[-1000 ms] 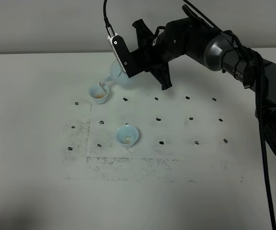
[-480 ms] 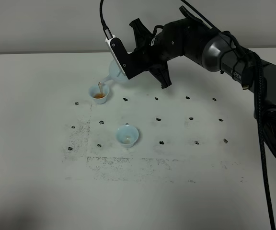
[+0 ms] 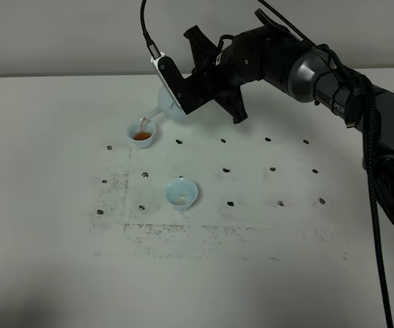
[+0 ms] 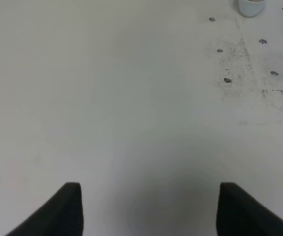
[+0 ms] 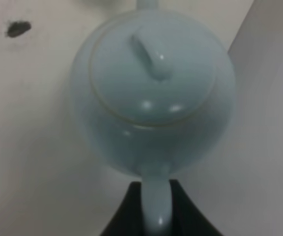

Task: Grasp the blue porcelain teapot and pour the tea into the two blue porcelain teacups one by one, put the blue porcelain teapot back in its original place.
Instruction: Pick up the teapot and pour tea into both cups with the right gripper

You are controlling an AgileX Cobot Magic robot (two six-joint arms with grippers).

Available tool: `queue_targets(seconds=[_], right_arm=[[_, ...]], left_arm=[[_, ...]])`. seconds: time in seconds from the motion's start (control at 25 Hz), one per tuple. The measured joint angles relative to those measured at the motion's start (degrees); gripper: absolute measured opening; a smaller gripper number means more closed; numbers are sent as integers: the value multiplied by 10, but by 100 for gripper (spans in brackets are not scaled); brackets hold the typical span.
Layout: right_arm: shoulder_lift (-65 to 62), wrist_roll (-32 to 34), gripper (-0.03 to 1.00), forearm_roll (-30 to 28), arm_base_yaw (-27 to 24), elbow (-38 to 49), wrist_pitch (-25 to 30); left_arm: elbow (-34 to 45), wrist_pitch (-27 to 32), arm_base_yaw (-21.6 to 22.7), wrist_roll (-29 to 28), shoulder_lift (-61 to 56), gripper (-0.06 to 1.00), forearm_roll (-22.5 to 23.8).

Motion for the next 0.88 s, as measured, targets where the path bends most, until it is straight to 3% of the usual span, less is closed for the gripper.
queue_targets(seconds=[0.88], right_arm=[[0, -13, 8, -23, 0, 0, -21]], left_arm=[[0, 0, 0, 0, 0, 55, 0]])
